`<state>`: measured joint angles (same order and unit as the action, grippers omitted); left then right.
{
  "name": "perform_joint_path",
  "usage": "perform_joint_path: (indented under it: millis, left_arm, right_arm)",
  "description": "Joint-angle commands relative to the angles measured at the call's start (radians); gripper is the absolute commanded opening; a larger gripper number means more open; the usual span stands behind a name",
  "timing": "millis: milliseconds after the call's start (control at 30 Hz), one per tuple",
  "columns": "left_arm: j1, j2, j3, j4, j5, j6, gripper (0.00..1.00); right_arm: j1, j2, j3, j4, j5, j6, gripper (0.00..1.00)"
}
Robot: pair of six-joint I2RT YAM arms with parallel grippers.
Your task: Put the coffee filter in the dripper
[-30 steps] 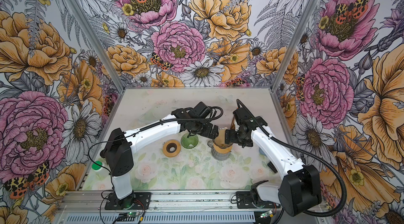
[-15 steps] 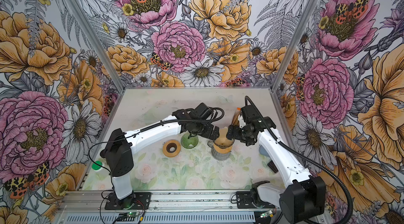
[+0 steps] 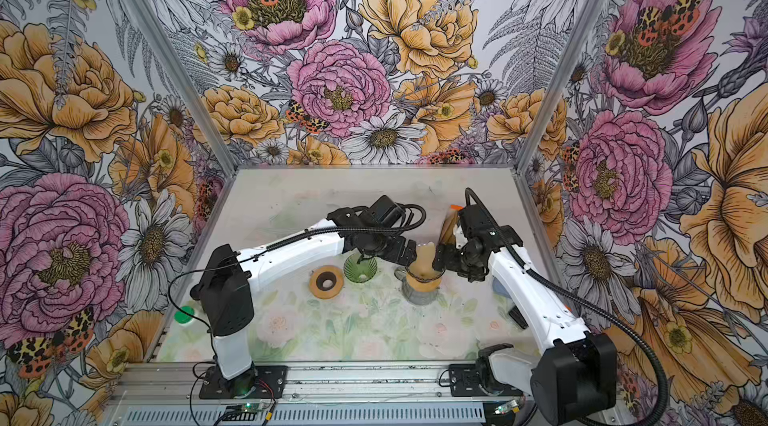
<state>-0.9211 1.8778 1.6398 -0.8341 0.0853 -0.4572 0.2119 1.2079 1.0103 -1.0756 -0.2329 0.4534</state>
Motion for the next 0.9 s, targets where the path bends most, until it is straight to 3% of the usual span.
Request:
perform_joint_path:
  millis: [0, 867]
  left_arm:
    - [-0.008, -0.030, 0.023, 0.007, 0.003, -0.002, 0.99]
    - [-0.008, -0.034, -0.024, 0.007, -0.030, -0.018, 0.99]
  right_arm:
    - [0.015, -0.001, -0.001, 0.003, 0.005, -0.012, 0.88]
    - [0.055, 0.040, -0.052, 0.055, 0.039, 0.013, 0.87]
